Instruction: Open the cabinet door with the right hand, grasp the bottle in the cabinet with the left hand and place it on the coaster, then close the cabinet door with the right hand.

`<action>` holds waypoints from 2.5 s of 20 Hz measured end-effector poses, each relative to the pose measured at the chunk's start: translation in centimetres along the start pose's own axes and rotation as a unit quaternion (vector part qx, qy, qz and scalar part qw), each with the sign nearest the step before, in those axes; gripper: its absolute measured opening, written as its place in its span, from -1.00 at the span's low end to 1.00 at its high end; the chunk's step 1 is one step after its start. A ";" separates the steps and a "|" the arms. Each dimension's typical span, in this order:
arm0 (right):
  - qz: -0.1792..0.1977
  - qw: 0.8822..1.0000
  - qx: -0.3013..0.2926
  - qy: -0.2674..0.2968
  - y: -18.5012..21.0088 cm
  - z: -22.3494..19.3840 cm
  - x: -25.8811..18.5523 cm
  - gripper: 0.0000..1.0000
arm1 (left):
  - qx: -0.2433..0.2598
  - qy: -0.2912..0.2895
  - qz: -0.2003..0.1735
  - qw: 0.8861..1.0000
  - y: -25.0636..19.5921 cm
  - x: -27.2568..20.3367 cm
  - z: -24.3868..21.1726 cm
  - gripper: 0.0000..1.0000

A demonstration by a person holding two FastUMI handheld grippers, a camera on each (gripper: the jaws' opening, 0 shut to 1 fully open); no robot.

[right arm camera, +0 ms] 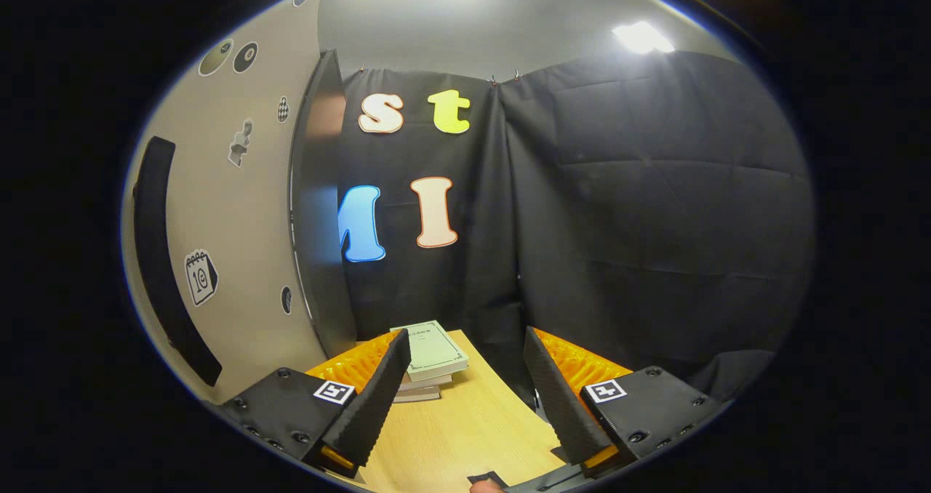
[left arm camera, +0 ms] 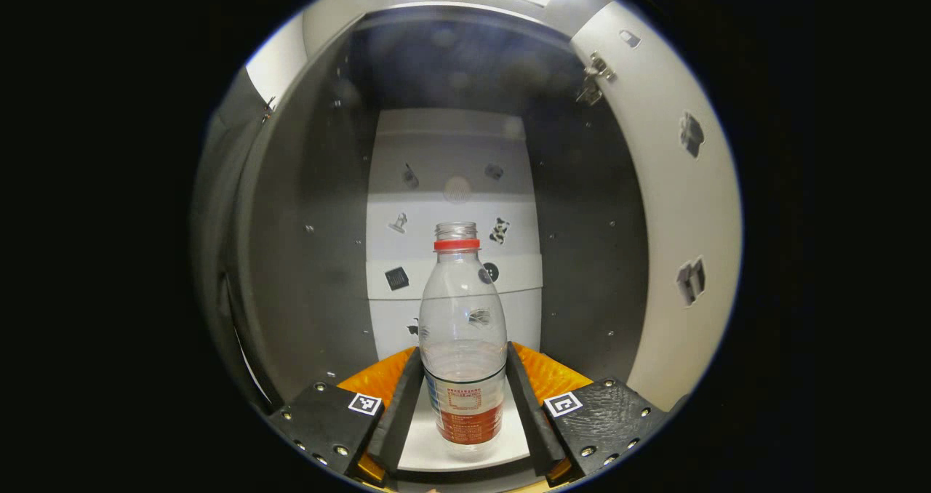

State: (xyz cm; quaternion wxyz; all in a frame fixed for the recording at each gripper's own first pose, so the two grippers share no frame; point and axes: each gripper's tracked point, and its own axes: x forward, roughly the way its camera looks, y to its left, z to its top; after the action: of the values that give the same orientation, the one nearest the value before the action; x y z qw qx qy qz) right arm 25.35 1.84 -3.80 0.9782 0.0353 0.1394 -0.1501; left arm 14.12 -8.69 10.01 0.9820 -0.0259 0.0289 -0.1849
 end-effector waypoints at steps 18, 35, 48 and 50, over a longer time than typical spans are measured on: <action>0.090 0.996 -0.004 -0.008 0.3 -0.4 -3.5 0.99 | 0.007 -0.003 0.069 0.998 3.5 -18.7 -2.8 0.27; 0.081 0.995 0.032 -0.040 0.6 -0.7 -2.4 0.98 | -0.037 0.069 0.147 0.986 7.5 -29.9 -20.8 0.27; 0.063 0.998 -0.006 -0.021 -0.3 -2.7 -1.1 0.89 | -0.045 0.102 0.170 0.979 6.7 -31.7 -31.8 0.28; 0.062 0.998 -0.007 -0.017 -0.2 -2.8 -0.9 0.98 | -0.044 0.108 0.173 0.978 6.2 -31.9 -33.0 0.29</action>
State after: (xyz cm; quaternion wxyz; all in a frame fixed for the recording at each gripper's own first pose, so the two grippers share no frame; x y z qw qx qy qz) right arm 23.68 2.18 -6.24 0.9881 0.0346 0.1211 -0.0888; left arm -15.51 7.41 -21.75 0.9881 -0.0438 0.1467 -0.0123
